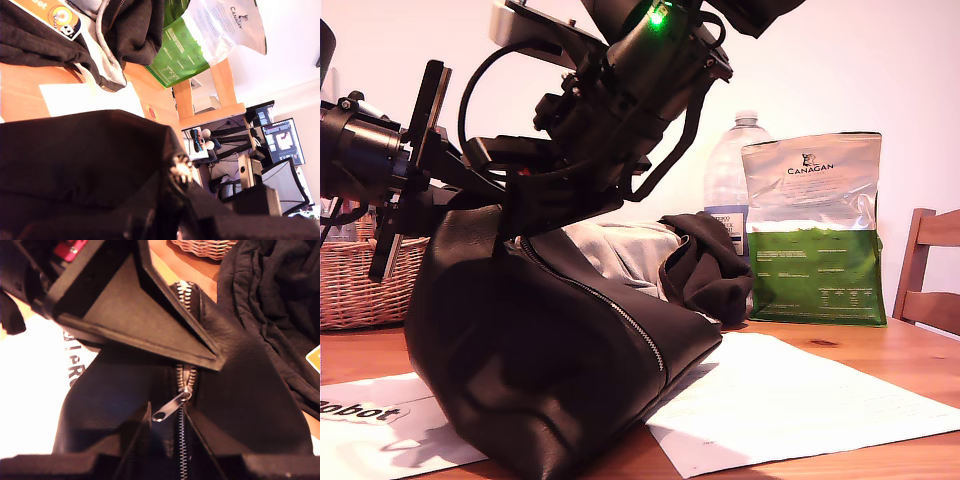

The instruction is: Open the zipper in the zip bag in front of you

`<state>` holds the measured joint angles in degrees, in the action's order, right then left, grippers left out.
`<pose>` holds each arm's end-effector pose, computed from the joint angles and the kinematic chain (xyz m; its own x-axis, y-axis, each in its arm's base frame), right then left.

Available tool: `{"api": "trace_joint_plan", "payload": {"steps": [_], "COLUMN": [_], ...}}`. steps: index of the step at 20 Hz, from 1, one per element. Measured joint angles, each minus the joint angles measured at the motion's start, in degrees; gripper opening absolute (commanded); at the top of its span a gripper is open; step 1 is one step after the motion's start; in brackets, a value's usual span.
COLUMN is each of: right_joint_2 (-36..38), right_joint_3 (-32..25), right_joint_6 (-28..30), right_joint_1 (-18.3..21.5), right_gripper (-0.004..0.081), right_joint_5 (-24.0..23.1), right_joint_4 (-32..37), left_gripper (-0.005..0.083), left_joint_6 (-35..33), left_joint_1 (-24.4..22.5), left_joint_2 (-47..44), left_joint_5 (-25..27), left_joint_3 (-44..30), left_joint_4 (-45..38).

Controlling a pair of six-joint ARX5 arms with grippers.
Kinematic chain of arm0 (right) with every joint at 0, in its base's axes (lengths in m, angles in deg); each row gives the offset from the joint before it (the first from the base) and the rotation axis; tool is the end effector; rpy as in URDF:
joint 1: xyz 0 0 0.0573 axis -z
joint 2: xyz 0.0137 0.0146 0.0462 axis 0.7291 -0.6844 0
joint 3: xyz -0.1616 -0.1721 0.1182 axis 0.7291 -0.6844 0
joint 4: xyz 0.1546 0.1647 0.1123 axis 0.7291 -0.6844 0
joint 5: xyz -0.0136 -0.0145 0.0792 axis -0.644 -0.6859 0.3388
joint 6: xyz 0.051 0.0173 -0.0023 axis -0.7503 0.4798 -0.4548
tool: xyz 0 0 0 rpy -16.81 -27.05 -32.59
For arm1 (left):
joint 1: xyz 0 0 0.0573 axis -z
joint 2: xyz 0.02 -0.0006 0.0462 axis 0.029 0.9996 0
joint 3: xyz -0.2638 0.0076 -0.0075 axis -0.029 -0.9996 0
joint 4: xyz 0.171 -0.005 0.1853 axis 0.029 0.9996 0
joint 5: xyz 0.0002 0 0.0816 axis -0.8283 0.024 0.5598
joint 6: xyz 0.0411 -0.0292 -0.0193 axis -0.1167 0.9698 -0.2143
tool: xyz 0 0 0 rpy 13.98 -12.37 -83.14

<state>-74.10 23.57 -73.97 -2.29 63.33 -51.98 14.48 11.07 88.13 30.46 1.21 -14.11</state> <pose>0.2486 0.2887 0.2083 0.5233 0.6639 -0.5342 -0.8277 0.5452 -0.1332 0.2712 -0.0822 0.1805 0.5106 -0.8347 -0.2066 0.2264 0.3623 -0.9042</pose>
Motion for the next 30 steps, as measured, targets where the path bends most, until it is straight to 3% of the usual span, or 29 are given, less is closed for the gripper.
{"api": "trace_joint_plan", "payload": {"steps": [7, 11, 17, 23, 30], "right_joint_2": [0.00, 0.00, 0.00, 0.00, 0.00], "right_joint_3": [0.00, 0.00, 0.00, 0.00, 0.00], "right_joint_6": [-2.75, -2.84, -2.73, -2.73, -1.60], "right_joint_1": [2.19, 2.12, 2.12, 2.12, 2.10], "right_gripper": [0.0174, 0.0174, 0.0171, 0.0060, 0.0050], "right_joint_5": [0.42, 3.43, 3.63, 4.50, 4.70], "right_joint_4": [-0.94, -0.92, -0.94, -1.27, -1.73], "left_gripper": [-0.0024, -0.0024, -0.0024, -0.0024, -0.0024], "left_joint_6": [0.00, 0.00, 0.00, 0.00, 0.00], "left_joint_1": [0.00, 0.00, 0.00, 0.00, 0.00], "left_joint_2": [0.00, 0.00, 0.00, 0.00, 0.00], "left_joint_5": [-0.09, -0.33, -0.37, -0.35, -0.37], "left_joint_3": [0.00, 0.00, 0.00, 0.00, 0.00], "left_joint_4": [-0.04, -0.15, -0.15, -0.15, -0.17]}}
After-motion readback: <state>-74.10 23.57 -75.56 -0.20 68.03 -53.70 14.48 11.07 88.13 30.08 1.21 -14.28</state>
